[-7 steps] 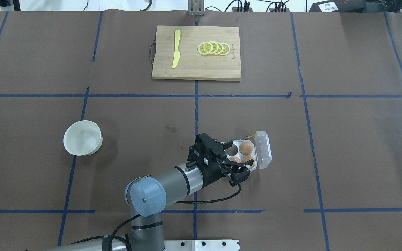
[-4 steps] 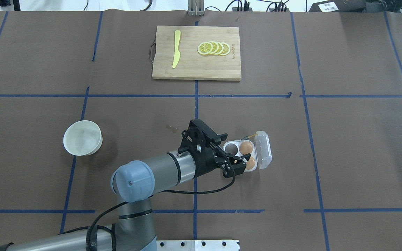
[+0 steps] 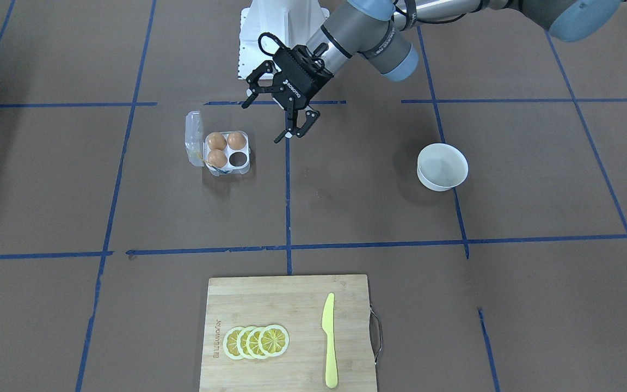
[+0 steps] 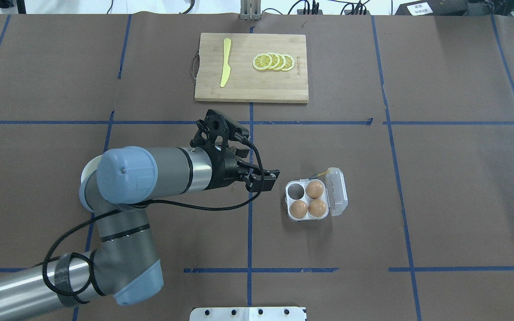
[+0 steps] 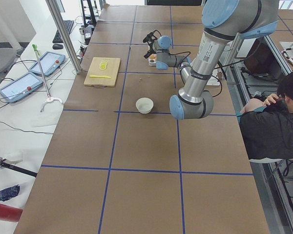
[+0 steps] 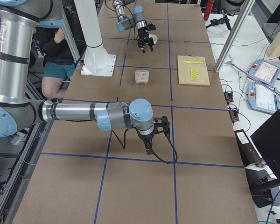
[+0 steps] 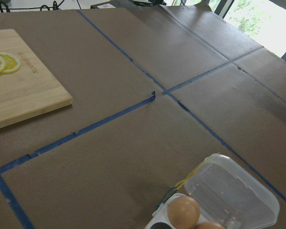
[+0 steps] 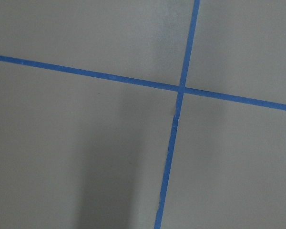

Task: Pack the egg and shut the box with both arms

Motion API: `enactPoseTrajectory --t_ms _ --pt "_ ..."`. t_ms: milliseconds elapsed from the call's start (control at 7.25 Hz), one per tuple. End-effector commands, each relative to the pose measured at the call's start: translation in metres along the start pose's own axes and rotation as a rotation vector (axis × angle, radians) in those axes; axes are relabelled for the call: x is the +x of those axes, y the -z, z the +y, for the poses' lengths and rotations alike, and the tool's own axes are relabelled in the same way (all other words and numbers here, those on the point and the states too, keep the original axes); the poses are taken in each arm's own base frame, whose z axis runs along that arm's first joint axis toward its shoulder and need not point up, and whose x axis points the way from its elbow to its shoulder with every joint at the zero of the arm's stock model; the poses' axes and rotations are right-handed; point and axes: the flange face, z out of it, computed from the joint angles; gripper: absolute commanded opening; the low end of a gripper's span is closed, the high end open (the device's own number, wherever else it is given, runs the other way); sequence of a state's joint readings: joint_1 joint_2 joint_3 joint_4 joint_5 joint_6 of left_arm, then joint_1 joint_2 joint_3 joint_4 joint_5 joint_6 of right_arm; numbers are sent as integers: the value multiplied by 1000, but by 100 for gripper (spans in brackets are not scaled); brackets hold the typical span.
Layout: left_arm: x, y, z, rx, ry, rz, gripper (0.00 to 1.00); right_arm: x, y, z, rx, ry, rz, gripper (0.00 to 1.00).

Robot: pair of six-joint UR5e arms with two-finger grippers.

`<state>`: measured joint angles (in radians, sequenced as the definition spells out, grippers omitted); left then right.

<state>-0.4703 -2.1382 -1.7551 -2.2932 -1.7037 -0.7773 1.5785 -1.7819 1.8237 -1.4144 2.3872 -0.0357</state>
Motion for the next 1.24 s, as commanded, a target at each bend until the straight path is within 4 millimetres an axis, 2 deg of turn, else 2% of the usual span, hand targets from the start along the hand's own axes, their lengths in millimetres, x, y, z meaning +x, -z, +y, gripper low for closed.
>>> enactPoseTrajectory --t_ms 0,138,276,414,552,690,828,966,1103 --pt "-105 76 -62 -112 87 -242 99 0 0 0 0 -1 -1 100" --pt "-120 104 -79 -151 -5 -308 99 0 0 0 0 -1 -1 100" --pt "-147 139 -85 -218 -68 -397 99 0 0 0 0 1 0 100" --pt "-185 174 -101 -239 -95 -457 99 0 0 0 0 1 -1 100" --pt "-245 216 -91 -290 -101 -505 100 0 0 0 0 1 0 100" --pt "-296 242 -56 -376 -125 -534 100 0 0 0 1 2 0 100" --pt "-360 275 -29 -461 -114 -543 100 -1 1 -1 3 6 0 100" --pt "-449 338 -11 -495 -13 -539 100 -2 2 -2 5 8 1 100" --pt "-492 383 17 -544 -89 -522 100 -3 3 -4 7 7 1 100"
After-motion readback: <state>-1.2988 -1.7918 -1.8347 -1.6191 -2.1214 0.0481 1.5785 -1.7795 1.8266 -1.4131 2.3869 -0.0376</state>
